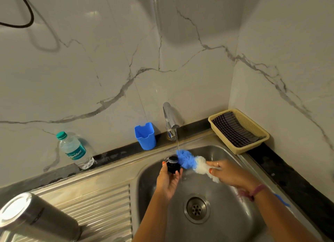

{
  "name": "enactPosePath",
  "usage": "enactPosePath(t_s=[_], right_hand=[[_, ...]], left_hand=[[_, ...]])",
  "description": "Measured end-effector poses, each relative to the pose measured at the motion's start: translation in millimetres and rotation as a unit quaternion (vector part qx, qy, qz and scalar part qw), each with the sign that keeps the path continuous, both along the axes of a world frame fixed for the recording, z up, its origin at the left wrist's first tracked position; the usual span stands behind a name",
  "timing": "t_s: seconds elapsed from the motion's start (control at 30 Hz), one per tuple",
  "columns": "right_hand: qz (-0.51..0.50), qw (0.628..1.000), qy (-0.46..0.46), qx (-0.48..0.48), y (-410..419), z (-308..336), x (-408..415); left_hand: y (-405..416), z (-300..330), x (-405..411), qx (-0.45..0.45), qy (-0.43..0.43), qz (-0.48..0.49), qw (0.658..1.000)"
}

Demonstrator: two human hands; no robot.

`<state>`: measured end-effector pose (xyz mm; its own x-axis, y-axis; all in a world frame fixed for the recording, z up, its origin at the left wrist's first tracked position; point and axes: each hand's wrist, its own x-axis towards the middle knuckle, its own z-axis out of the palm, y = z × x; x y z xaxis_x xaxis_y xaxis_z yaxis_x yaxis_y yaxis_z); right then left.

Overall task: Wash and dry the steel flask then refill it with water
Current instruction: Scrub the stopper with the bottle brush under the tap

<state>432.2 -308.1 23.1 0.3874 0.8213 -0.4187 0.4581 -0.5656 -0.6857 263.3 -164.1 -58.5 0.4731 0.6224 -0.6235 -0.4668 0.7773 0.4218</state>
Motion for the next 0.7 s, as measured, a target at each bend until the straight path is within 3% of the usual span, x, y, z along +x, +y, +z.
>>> enactPosePath(t_s=[0.27,0.5,0.7], right_hand=[[-0.014,1.0,-0.008,0.019,10.0,-3.3,-7.9],[-0.004,1.0,0.005,0.006,-5.1,2.7,4.3],[-0.02,1.0,0.009,0.018,4.9,0.2,0.6]], left_hand=[[-14.8,9.6,7.7,0.094,0.023,-0.083,0.992],[-5.7,11.6,0.9,0.06,0.015,-0.039,0.997],[-7.4,13.1,8.1,0.028,-0.003,-0.072,0.997]])
